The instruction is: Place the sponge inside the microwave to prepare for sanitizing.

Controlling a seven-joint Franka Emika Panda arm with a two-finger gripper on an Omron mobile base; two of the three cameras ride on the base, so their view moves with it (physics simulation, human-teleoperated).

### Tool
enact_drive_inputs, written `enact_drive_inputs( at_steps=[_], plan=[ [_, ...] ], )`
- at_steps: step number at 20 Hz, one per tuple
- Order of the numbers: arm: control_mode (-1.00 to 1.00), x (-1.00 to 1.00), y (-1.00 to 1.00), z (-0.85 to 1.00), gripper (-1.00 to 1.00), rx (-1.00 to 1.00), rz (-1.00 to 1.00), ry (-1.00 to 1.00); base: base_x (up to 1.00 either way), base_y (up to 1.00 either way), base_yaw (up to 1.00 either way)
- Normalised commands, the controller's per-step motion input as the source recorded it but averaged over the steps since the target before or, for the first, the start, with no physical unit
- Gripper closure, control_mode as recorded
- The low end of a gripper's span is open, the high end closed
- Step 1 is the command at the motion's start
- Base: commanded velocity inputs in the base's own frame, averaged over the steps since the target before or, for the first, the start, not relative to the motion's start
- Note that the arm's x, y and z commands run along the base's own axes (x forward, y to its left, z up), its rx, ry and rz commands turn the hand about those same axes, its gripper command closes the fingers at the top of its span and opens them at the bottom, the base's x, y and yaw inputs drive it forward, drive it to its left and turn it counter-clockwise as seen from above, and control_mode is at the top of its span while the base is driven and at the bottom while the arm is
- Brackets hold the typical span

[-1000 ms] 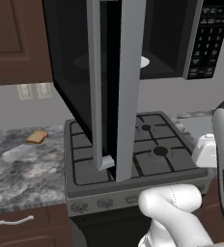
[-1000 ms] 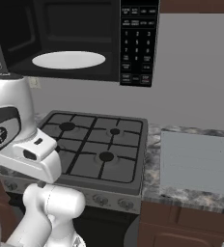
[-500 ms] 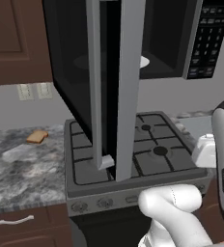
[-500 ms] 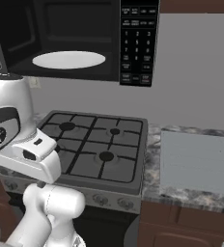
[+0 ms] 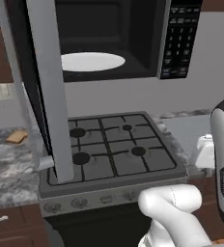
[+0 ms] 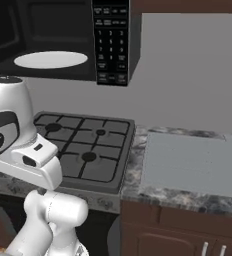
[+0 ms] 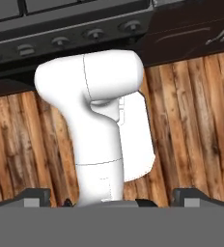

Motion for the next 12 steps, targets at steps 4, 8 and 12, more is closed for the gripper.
enact_drive_inputs(
  at_steps=[4, 8, 12],
  plan=[
    [1.0, 0.0, 0.0, 0.0, -1.0, 0.0, 0.0, 0.0, -0.02, -0.95, 0.0],
    [1.0, 0.0, 0.0, 0.0, -1.0, 0.0, 0.0, 0.0, 0.0, -1.0, 0.0],
    [1.0, 0.0, 0.0, 0.0, -1.0, 0.0, 0.0, 0.0, 0.03, -1.0, 0.0]
  ],
)
